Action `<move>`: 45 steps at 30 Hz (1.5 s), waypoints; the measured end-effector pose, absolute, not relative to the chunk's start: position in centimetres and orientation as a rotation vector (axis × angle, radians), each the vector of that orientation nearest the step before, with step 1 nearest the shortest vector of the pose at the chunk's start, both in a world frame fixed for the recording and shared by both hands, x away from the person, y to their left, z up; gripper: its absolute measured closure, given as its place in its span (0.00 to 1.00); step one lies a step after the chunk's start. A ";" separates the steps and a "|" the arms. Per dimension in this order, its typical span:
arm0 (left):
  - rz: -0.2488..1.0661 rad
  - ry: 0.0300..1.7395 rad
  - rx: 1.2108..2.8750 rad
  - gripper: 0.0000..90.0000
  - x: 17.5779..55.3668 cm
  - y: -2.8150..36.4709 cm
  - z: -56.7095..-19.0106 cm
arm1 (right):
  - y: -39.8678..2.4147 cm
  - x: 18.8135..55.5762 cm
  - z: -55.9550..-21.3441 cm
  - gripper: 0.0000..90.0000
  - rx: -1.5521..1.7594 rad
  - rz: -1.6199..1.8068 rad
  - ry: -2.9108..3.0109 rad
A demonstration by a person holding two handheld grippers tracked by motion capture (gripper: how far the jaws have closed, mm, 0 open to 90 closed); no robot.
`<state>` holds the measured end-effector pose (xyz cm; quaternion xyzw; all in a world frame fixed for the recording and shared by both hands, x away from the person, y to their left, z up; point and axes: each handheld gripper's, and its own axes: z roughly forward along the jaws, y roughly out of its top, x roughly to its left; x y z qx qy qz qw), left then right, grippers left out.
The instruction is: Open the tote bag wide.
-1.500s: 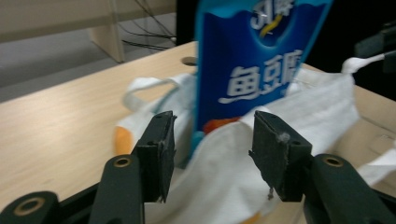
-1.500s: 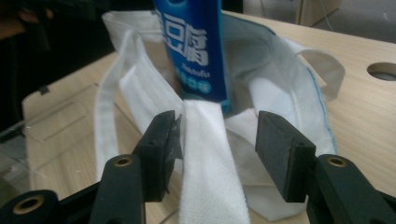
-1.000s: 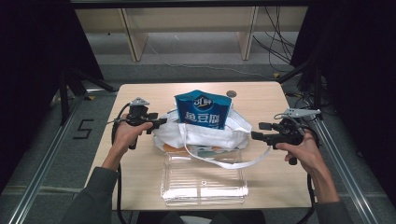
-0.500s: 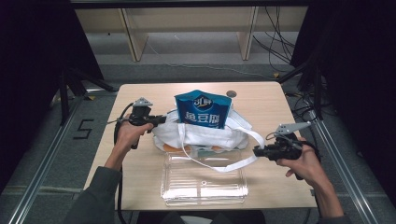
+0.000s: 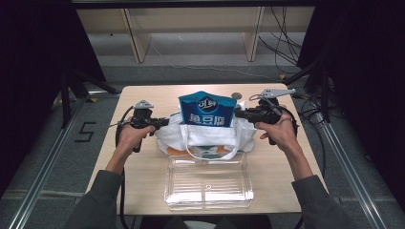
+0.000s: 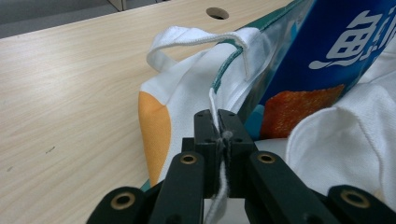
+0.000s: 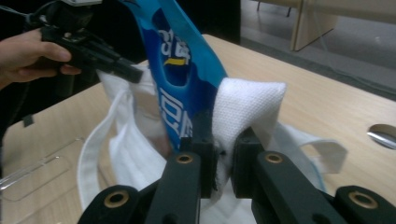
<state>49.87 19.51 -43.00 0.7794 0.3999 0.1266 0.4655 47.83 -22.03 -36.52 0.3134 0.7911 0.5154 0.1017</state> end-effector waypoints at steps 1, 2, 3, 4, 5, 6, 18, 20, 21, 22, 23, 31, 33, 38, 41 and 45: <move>0.315 0.982 1.916 0.96 49.9 19.5 -43.0 | -22.5 47.8 -36.8 0.93 0.920 1.458 2.336; 0.322 0.982 1.917 0.96 49.9 19.5 -43.1 | -22.9 47.8 -37.1 0.93 0.930 1.420 2.340; 0.333 0.981 1.917 0.96 49.9 19.5 -43.1 | -23.7 48.0 -37.8 0.93 0.938 1.378 2.340; 0.338 0.981 1.929 0.96 50.0 19.5 -43.2 | -24.6 48.1 -38.4 0.93 0.961 1.367 2.335; 0.338 0.985 1.924 0.96 50.0 19.5 -43.4 | -25.4 48.2 -39.0 0.93 1.009 1.365 2.327; 0.338 0.968 1.969 0.96 50.1 19.8 -43.4 | -26.4 48.5 -39.7 0.93 1.027 1.348 2.328; 0.315 1.033 2.006 0.96 51.3 19.6 -46.5 | -28.5 50.1 -46.6 0.93 1.168 1.099 2.381; 0.308 1.039 2.021 0.96 51.4 19.6 -47.0 | -28.4 50.3 -47.6 0.93 1.155 1.101 2.361; 0.305 1.047 2.026 0.96 51.5 19.6 -47.3 | -28.4 50.2 -47.6 0.93 1.175 1.069 2.398; 0.298 1.053 2.023 0.96 51.6 19.6 -47.6 | -28.2 50.2 -48.1 0.93 1.188 1.079 2.381; 0.293 1.047 2.027 0.96 51.6 19.5 -47.8 | -28.0 50.1 -48.4 0.93 1.197 1.065 2.392; 0.302 1.054 2.043 0.96 51.7 19.3 -48.8 | -27.7 50.0 -49.8 0.92 1.157 0.928 2.434; 0.315 1.052 2.045 0.96 51.5 19.2 -48.7 | -27.9 50.0 -49.5 0.83 1.191 0.962 2.419; 0.310 1.051 2.045 0.95 51.5 19.2 -48.5 | -29.9 49.6 -47.4 0.56 1.287 1.158 2.378; 0.317 1.050 2.043 0.95 51.5 19.2 -48.4 | -31.4 48.3 -44.9 0.50 1.288 1.255 2.377; 0.315 1.052 2.023 0.95 51.4 19.3 -48.0 | -31.8 47.0 -42.8 0.54 1.233 1.336 2.314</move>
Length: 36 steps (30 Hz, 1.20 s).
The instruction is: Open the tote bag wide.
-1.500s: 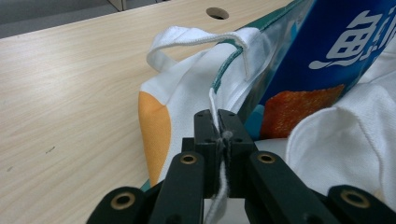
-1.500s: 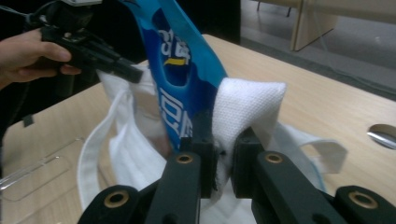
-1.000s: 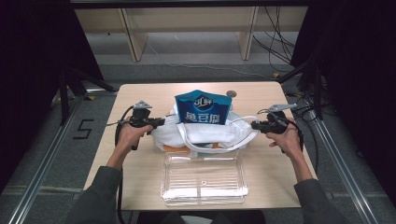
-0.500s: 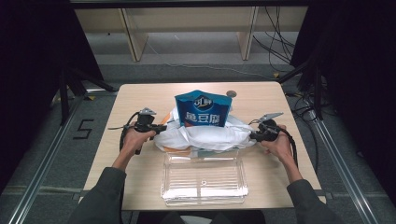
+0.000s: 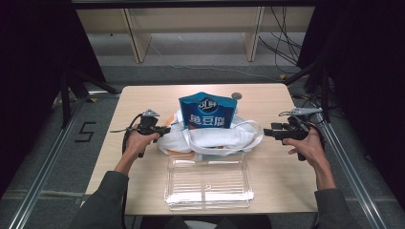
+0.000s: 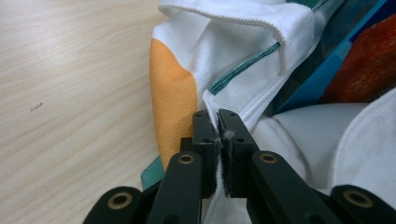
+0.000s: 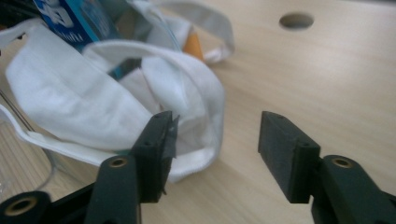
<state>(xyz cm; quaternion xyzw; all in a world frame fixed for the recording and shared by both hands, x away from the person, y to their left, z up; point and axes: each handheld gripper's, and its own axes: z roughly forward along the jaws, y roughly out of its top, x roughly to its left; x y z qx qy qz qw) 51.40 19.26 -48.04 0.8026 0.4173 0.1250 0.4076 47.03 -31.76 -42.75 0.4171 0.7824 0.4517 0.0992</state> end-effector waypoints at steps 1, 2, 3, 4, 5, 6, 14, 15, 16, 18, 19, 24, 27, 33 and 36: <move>0.317 1.049 2.026 0.95 51.4 19.3 -47.9 | -31.4 46.7 -42.3 0.55 1.207 1.341 2.315; 0.316 1.046 2.027 0.95 51.4 19.3 -47.9 | -30.9 46.7 -42.1 0.56 1.140 1.362 2.322; 0.312 1.049 2.022 0.94 51.4 19.2 -47.8 | -30.1 46.5 -41.8 0.56 1.141 1.366 2.349; 0.316 1.049 2.022 0.94 51.4 19.2 -47.8 | -29.4 46.6 -41.7 0.58 1.077 1.368 2.351; 0.315 1.048 2.022 0.93 51.4 19.2 -47.7 | -28.6 46.6 -41.4 0.60 1.078 1.363 2.380; 0.316 1.044 2.020 0.92 51.4 19.2 -47.7 | -27.7 46.7 -41.5 0.60 1.045 1.365 2.367; 0.326 1.029 2.022 0.94 51.3 19.1 -47.6 | -23.4 48.6 -42.4 0.95 1.000 1.345 2.426; 0.327 1.026 2.023 0.95 51.3 19.1 -47.6 | -23.0 48.7 -42.8 0.98 0.997 1.307 2.482; 0.330 1.023 2.025 0.95 51.3 19.1 -47.6 | -22.8 48.7 -43.3 0.99 0.976 1.273 2.493; 0.329 1.025 2.027 0.95 51.3 19.1 -47.6 | -22.3 48.7 -44.4 1.00 0.929 1.211 2.545; 0.328 1.029 2.024 0.95 51.3 19.1 -47.7 | -22.3 48.6 -44.9 1.00 0.928 1.182 2.565; 0.340 1.030 2.044 0.96 51.4 19.0 -47.8 | -22.4 49.1 -47.6 1.00 0.960 1.099 2.646; 0.343 1.025 2.045 0.96 51.4 18.9 -48.0 | -22.2 49.6 -48.6 1.00 1.001 1.103 2.659; 0.346 1.039 2.051 0.96 51.6 18.7 -48.8 | -22.2 50.0 -49.7 1.00 0.989 1.069 2.677; 0.357 1.049 2.044 0.96 51.6 18.6 -48.8 | -22.2 50.0 -49.7 1.00 1.009 1.070 2.685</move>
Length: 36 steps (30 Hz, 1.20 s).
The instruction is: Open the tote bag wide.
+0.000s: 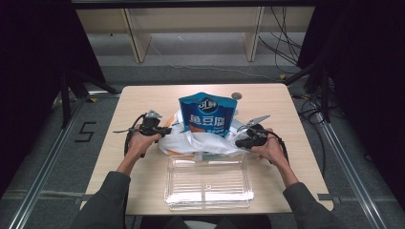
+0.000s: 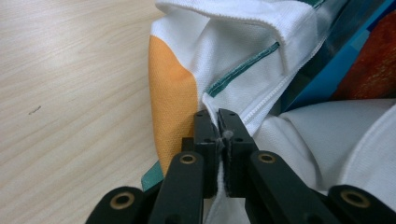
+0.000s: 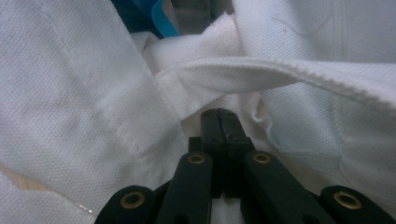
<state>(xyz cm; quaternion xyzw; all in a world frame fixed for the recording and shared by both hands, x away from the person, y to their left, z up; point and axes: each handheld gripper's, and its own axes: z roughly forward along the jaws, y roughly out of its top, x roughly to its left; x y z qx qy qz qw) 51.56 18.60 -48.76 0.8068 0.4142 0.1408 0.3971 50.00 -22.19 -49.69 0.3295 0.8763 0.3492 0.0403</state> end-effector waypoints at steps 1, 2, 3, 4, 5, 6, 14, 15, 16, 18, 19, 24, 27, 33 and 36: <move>0.343 1.042 2.048 0.95 51.6 18.8 -48.6 | -22.3 50.1 -49.7 1.00 0.987 1.067 2.686; 0.326 1.057 2.020 0.93 51.5 18.8 -48.5 | -22.4 50.1 -49.5 1.00 0.998 1.088 2.689; 0.300 1.052 2.011 0.87 51.4 18.9 -48.3 | -22.6 50.0 -49.2 1.00 1.031 1.127 2.675; 0.293 1.036 2.003 0.83 51.3 19.0 -48.0 | -22.8 49.9 -48.6 0.98 1.068 1.157 2.673; 0.304 1.022 1.989 0.80 51.1 19.1 -47.4 | -23.3 50.1 -48.2 0.94 1.030 1.187 2.640; 0.303 1.017 1.977 0.72 51.0 19.1 -47.0 | -23.5 49.7 -47.1 0.90 1.087 1.233 2.637; 0.336 0.965 1.871 0.54 48.9 19.9 -42.9 | -25.6 48.5 -42.7 0.85 1.013 1.375 2.470; 0.330 0.947 1.867 0.56 48.5 20.0 -42.6 | -25.7 48.5 -42.4 0.85 0.968 1.356 2.483; 0.334 0.931 1.867 0.57 47.9 20.1 -42.3 | -25.5 48.2 -42.3 0.85 0.986 1.382 2.491; 0.325 0.911 1.865 0.60 47.1 20.1 -42.0 | -25.2 48.0 -42.2 0.85 0.957 1.386 2.462; 0.320 0.891 1.868 0.62 46.8 20.1 -41.8 | -25.1 47.7 -41.9 0.84 0.984 1.372 2.488; 0.278 0.829 1.907 0.72 45.8 19.1 -42.6 | -24.3 47.7 -41.4 0.82 0.958 1.371 2.485; 0.276 0.830 1.907 0.75 44.9 18.9 -42.9 | -23.7 47.2 -40.3 0.78 0.932 1.342 2.468; 0.263 0.791 1.921 0.74 42.4 19.5 -42.7 | -22.6 46.7 -36.7 0.71 0.834 1.307 2.480; 0.279 0.789 1.933 0.71 41.2 20.1 -43.1 | -22.4 46.8 -34.9 0.67 0.804 1.271 2.484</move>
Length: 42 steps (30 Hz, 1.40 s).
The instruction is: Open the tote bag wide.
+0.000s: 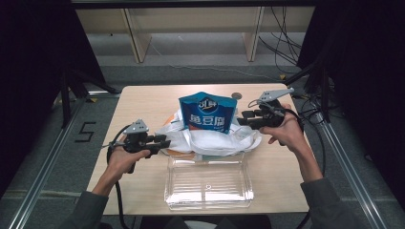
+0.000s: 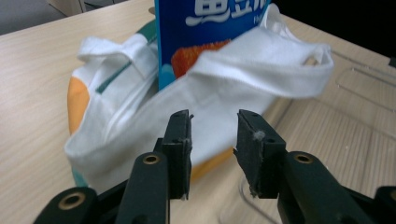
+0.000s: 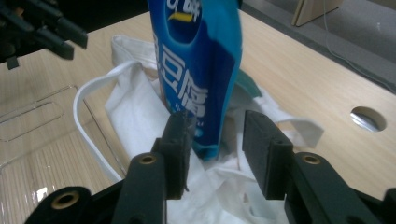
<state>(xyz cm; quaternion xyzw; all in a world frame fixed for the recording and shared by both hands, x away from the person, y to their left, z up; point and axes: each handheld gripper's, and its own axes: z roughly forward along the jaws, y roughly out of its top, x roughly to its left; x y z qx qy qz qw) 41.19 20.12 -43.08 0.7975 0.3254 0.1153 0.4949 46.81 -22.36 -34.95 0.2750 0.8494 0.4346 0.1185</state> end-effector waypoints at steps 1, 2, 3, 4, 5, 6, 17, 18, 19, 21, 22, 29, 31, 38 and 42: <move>0.279 0.784 1.936 0.70 40.8 20.4 -43.3 | -22.4 47.0 -34.6 0.65 0.802 1.262 2.492; 0.269 0.803 1.935 0.69 40.3 20.7 -43.5 | -22.3 47.0 -34.2 0.63 0.820 1.257 2.509; 0.280 0.812 1.935 0.68 39.8 21.1 -43.7 | -22.2 47.3 -33.9 0.62 0.796 1.240 2.506; 0.280 0.812 1.935 0.66 39.8 21.1 -43.7 | -22.2 47.3 -33.9 0.62 0.796 1.240 2.506; 0.276 0.846 1.933 0.63 38.6 21.8 -44.4 | -22.0 47.7 -33.2 0.57 0.819 1.218 2.505; 0.278 0.851 1.931 0.62 38.2 22.1 -44.7 | -22.0 47.8 -33.0 0.56 0.835 1.209 2.507; 0.331 0.979 2.000 0.39 33.9 24.0 -48.4 | -20.4 48.8 -30.3 0.43 0.745 1.203 2.571; 0.335 0.982 2.001 0.38 33.6 24.0 -48.4 | -20.2 48.8 -30.1 0.42 0.737 1.195 2.569; 0.337 0.987 1.983 0.38 33.3 23.8 -48.5 | -20.0 48.8 -30.0 0.42 0.739 1.198 2.568; 0.348 0.982 1.990 0.37 32.9 23.8 -48.4 | -19.8 48.9 -29.7 0.40 0.727 1.170 2.581; 0.347 0.979 1.986 0.36 32.7 23.7 -48.5 | -19.7 49.0 -29.6 0.40 0.743 1.170 2.573; 0.333 0.999 1.996 0.34 31.6 22.8 -49.7 | -18.8 50.1 -28.9 0.39 0.723 1.145 2.584; 0.349 1.007 1.998 0.33 31.4 22.7 -49.7 | -18.3 50.4 -28.7 0.39 0.725 1.140 2.578; 0.366 0.997 2.052 0.33 31.2 22.8 -50.1 | -15.7 50.7 -27.8 0.42 0.667 1.106 2.600; 0.354 1.016 2.026 0.32 31.1 22.9 -50.0 | -14.3 51.0 -27.5 0.43 0.628 1.071 2.623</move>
